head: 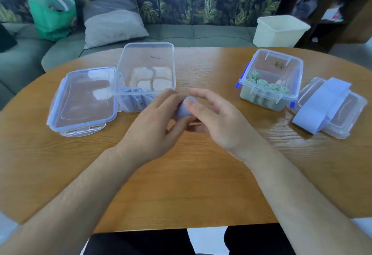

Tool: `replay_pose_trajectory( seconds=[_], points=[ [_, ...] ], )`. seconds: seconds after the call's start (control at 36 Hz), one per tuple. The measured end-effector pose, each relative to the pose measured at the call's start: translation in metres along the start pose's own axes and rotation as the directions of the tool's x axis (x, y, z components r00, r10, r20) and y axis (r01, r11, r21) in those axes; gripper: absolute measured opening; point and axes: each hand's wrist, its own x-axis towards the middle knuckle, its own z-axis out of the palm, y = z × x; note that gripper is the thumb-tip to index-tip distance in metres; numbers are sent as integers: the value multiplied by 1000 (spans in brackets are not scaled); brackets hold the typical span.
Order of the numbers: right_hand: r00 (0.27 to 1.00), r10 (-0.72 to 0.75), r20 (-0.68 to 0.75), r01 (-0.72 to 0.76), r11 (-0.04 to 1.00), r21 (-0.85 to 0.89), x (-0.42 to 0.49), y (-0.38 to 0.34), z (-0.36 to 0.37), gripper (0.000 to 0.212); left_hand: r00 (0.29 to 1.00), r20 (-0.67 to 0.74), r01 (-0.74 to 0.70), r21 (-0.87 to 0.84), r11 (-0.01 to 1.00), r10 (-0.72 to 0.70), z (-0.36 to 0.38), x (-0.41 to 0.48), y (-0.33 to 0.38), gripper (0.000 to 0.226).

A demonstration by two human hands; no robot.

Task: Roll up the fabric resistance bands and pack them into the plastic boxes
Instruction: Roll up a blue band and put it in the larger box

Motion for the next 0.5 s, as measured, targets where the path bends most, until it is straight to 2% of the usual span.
replay_pose_trajectory(
  seconds=[0.03, 0.08, 0.14, 0.25, 0.36, 0.44, 0.5],
  points=[
    [995, -94, -27, 88, 983, -163, 0, 0, 2, 38, 1000, 11, 22, -11, 1000, -22, -6, -1, -2, 27],
    [953, -304, -1, 271, 850, -451, 0, 2, 5, 39, 997, 37, 73, -14, 997, -73, -17, -1, -7, 26],
    [908, -419, 16, 345, 727, -594, 3, 8, 9, 31, 993, 54, 109, -25, 994, -107, -26, -1, -10, 28],
    [935, -344, -86, 246, 805, -540, 7, 10, 22, 6, 974, 64, 222, -116, 968, -216, -35, -6, -10, 23],
    [966, -227, -119, 147, 872, -468, 8, 13, 33, 25, 937, 159, 345, -269, 899, -312, -34, -20, -13, 38],
    [980, -184, -81, 135, 901, -413, 7, 16, 37, 29, 946, 56, 324, -246, 913, -320, -29, -25, -9, 45],
    [984, -174, -35, 153, 933, -327, 5, 15, 39, 31, 948, -4, 308, -245, 919, -319, -26, -26, -4, 41]
  ],
)
